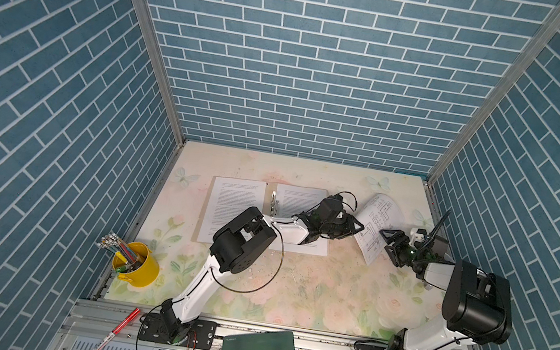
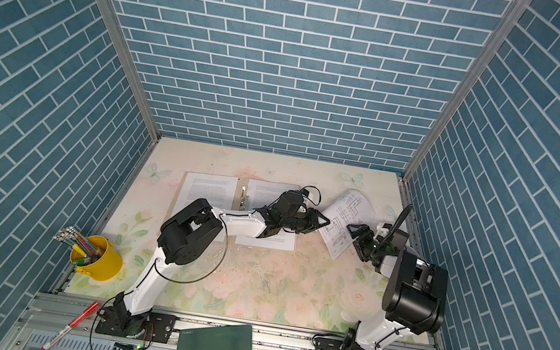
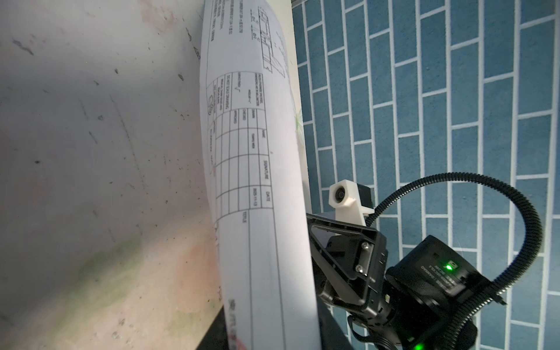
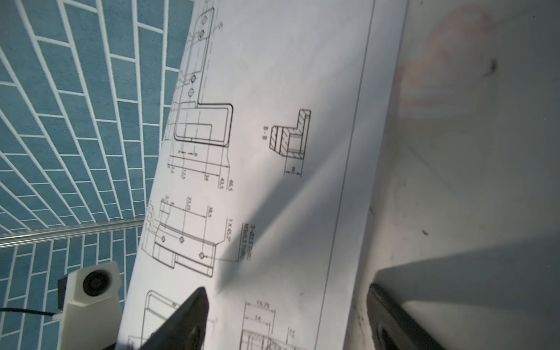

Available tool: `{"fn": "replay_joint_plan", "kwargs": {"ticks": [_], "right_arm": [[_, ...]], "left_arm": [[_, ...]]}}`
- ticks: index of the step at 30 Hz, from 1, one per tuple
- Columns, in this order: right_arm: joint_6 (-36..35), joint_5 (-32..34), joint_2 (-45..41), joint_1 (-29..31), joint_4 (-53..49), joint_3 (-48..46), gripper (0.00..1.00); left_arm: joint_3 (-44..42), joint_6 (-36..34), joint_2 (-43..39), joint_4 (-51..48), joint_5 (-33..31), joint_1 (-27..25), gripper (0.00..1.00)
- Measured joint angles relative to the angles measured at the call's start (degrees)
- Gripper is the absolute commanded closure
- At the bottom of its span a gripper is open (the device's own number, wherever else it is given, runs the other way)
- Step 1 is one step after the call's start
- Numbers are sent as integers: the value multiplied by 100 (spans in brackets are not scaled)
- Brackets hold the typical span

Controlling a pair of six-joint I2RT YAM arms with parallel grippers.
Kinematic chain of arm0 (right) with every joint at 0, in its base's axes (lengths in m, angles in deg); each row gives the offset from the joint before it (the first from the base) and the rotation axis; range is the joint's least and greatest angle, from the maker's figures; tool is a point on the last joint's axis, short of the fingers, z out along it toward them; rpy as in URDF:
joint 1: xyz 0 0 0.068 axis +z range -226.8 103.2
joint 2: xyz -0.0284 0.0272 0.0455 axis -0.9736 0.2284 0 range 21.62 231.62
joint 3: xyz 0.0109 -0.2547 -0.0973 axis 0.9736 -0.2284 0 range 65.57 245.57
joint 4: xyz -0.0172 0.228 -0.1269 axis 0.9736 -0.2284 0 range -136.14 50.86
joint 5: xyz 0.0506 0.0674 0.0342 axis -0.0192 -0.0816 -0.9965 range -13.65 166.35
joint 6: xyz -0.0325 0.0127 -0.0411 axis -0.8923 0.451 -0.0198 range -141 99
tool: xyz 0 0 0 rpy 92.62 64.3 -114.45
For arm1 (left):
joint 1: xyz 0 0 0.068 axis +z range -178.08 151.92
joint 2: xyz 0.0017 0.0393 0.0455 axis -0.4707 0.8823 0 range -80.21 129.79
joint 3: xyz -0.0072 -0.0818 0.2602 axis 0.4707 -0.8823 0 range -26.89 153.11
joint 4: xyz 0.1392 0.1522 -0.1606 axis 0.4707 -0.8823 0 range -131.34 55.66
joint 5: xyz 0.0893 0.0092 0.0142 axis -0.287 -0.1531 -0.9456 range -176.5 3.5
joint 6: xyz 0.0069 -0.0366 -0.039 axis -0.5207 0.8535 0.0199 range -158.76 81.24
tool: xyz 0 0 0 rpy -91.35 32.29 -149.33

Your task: Put the files into the folder

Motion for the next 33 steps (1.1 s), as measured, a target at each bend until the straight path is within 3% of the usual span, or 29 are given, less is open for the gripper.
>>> {"fn": "replay_joint_plan", "kwargs": {"ticks": [15, 23, 33], "right_arm": [[544, -125, 238, 0, 743, -109, 19], [894, -245, 280, -7, 1311, -295, 12], [1375, -363, 382, -7, 2004, -400, 12]], "left_arm": [[-162, 297, -162, 385, -28, -9, 61], [-186, 387, -162, 466, -76, -13, 62], [-420, 584, -164, 809, -133, -44, 62]]}}
